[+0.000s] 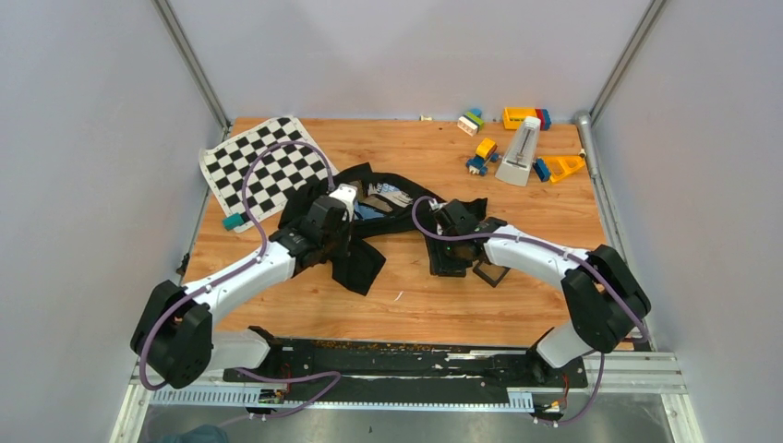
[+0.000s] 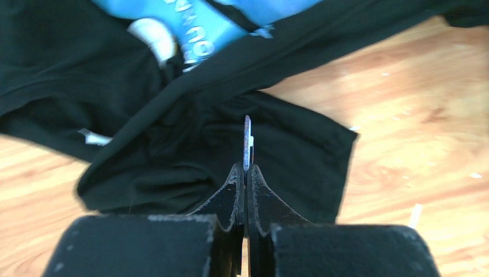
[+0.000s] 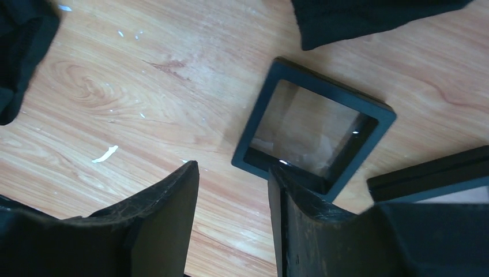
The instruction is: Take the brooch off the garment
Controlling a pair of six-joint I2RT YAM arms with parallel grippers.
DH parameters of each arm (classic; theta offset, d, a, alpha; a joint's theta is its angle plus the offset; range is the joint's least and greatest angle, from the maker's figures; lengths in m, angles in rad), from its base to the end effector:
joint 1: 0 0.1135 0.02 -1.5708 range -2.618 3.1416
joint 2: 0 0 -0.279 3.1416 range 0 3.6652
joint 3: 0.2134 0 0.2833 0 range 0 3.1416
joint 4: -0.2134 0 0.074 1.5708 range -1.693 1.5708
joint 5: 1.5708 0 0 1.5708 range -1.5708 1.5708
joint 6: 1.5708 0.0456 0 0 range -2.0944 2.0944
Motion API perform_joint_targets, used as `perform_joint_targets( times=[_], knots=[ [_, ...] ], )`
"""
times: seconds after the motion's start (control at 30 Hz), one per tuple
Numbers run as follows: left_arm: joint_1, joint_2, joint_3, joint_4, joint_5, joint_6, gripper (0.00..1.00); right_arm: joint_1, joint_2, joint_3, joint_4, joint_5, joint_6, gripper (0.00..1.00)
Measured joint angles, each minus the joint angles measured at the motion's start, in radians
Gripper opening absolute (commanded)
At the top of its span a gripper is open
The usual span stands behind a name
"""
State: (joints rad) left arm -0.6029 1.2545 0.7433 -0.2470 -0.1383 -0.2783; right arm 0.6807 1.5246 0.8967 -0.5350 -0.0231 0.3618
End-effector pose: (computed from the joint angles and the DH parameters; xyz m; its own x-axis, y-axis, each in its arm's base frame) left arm 0.2429 -0.1596 0.2136 -0.6762 0.1352 -0.7242 0.3052 0.9461 -0.1083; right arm 0.2433 0.1983 0.1683 -0.8924 -0.2673 -0.3635 -0.3426 0.9257 0.1602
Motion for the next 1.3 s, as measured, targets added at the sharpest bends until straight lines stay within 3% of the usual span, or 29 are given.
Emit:
perform_joint_targets(
  times=[0.33,0.5,0.63,0.7,0.8,0.97,1.1,1.3],
  knots=[
    [-0.039,0.143,0.235,-0.243,-0.355,-0.035,0.0,0.071,0.086,0.063,0.041,-0.1,0.104,0.42],
    [-0.039,0.256,0.278,-0.281,-0.409,-0.042,0.0,0.085,0.073,0.063,0.086,-0.217,0.15,0.46],
    [-0.039,0.339,0.293,-0.316,-0.419,-0.044,0.0,0.082,0.017,0.063,0.067,-0.171,0.148,0.48],
    [-0.039,0.382,0.32,-0.333,-0.422,-0.046,0.11,0.067,-0.012,0.064,0.047,-0.13,0.146,0.51],
    [-0.039,0.415,0.351,-0.343,-0.417,-0.05,0.43,0.019,-0.04,0.061,0.015,-0.05,0.146,0.54],
    [-0.039,0.393,0.349,-0.357,-0.364,-0.058,0.68,-0.04,-0.044,0.023,-0.011,0.034,0.145,0.53],
    [-0.039,0.294,0.341,-0.364,-0.268,-0.061,0.78,-0.04,-0.006,0.016,-0.023,0.035,0.128,0.53],
    [-0.043,0.085,0.283,-0.331,-0.089,-0.084,0.79,-0.024,0.016,0.001,-0.013,-0.029,0.116,0.53]
  ],
)
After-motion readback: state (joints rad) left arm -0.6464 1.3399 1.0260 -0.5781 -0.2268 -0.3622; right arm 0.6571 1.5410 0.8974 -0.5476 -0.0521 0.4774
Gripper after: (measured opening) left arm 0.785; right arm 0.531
